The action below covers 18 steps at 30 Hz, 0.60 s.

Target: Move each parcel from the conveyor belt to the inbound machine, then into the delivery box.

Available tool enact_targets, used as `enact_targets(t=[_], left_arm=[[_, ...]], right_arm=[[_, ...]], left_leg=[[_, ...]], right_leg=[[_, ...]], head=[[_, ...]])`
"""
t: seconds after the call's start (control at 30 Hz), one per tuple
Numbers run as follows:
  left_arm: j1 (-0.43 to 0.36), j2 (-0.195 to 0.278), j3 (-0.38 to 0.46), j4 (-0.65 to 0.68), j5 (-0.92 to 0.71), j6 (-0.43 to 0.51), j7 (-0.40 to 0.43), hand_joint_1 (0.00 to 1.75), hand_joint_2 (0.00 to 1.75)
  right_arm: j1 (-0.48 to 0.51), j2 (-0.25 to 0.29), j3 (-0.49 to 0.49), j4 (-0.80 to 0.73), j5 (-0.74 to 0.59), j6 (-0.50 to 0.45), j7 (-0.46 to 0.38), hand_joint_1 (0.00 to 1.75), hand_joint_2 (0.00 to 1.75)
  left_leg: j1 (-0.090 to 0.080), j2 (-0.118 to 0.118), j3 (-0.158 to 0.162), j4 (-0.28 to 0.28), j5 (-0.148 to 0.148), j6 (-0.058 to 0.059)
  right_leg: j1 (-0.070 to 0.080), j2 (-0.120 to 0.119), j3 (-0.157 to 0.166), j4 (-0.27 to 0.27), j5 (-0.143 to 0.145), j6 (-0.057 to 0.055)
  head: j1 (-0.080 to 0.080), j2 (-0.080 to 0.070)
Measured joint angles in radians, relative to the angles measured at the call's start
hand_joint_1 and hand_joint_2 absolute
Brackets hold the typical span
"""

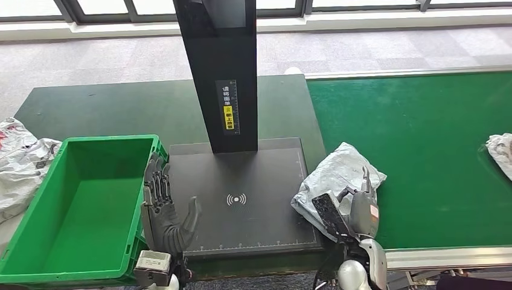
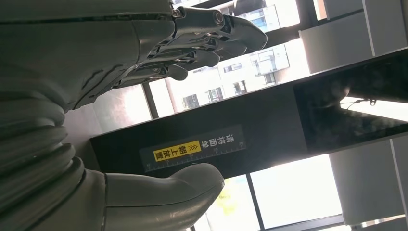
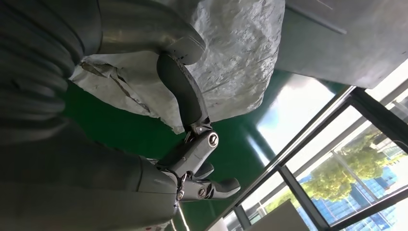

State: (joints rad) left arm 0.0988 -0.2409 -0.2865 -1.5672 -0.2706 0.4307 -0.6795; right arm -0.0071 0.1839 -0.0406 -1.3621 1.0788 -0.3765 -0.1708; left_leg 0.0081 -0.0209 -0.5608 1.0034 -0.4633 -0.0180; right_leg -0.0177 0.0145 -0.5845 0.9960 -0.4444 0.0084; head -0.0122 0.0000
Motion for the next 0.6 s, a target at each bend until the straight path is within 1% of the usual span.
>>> enact_targets(t=[0.1,0.23,0.37,0.6], left_arm=[[0.000,-0.001,0.000,0.000,-0.003,-0.005,0.000,0.00,1.75],[-0.001,-0.002,0.000,0.000,-0.006,-0.009,0.000,0.00,1.75],[-0.001,-0.002,0.000,0.001,-0.006,-0.009,0.000,0.00,1.75],[-0.006,-0.002,0.000,0.010,0.004,-0.010,0.000,0.00,1.75]], right_arm=[[0.009,0.004,-0.015,-0.006,-0.011,-0.024,-0.018,0.00,0.00],[0.019,0.015,-0.030,-0.036,-0.060,-0.064,-0.078,0.00,0.00],[0.029,0.025,-0.043,-0.061,-0.094,-0.083,-0.112,0.00,0.00],[0.069,0.040,-0.065,-0.124,-0.155,-0.146,-0.197,0.00,0.00]], left_leg=[[0.000,0.000,0.000,0.000,0.000,0.000],[0.000,0.000,0.000,0.000,0.000,0.000],[0.000,0.000,0.000,0.000,0.000,0.000],[0.000,0.000,0.000,0.000,0.000,0.000]], right_leg=[[0.000,0.000,0.000,0.000,0.000,0.000],[0.000,0.000,0.000,0.000,0.000,0.000],[0.000,0.000,0.000,0.000,0.000,0.000],[0.000,0.000,0.000,0.000,0.000,0.000]], head=[[0.000,0.000],[0.000,0.000],[0.000,0.000],[0.000,0.000]])
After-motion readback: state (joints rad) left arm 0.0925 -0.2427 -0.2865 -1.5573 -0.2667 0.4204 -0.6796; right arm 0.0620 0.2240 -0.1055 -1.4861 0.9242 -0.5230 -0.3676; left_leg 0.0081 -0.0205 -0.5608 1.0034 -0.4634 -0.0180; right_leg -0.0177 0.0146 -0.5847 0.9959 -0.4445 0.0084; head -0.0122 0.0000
